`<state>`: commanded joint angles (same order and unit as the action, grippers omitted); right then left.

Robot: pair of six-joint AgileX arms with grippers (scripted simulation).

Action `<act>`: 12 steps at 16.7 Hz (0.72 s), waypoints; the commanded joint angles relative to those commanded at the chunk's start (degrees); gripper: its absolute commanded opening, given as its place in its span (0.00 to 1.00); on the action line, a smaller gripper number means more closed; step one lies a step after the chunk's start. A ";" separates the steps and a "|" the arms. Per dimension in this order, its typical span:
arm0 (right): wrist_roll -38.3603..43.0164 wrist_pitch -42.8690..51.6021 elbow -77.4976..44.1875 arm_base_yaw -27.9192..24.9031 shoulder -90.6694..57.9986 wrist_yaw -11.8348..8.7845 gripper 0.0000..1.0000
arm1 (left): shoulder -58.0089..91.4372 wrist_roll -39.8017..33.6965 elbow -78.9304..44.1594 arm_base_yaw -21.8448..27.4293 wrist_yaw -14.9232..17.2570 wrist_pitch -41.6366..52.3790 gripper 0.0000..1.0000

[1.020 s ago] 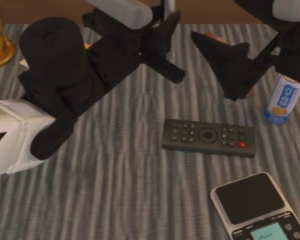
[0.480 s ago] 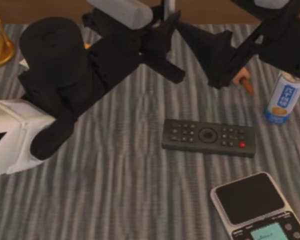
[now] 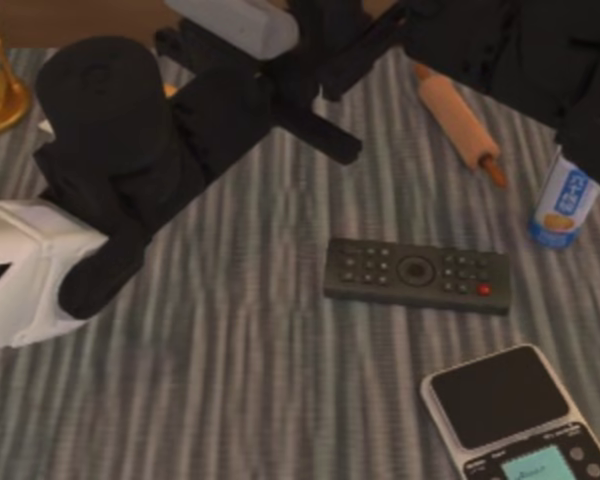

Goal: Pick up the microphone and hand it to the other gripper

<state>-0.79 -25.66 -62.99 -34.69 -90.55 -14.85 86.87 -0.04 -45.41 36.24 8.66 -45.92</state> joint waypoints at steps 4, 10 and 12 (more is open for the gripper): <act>0.00 -0.03 -0.11 -0.04 -0.13 0.05 1.00 | 0.00 0.00 0.00 0.00 0.00 0.00 0.00; 0.00 -0.03 -0.11 -0.04 -0.13 0.05 0.55 | 0.00 0.00 0.00 0.00 0.00 0.00 0.00; 0.00 -0.03 -0.11 -0.04 -0.13 0.05 0.40 | 0.00 0.00 0.00 0.00 0.00 0.00 0.00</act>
<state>-0.79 -25.69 -63.10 -34.74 -90.68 -14.80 86.87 -0.04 -45.41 36.24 8.66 -45.92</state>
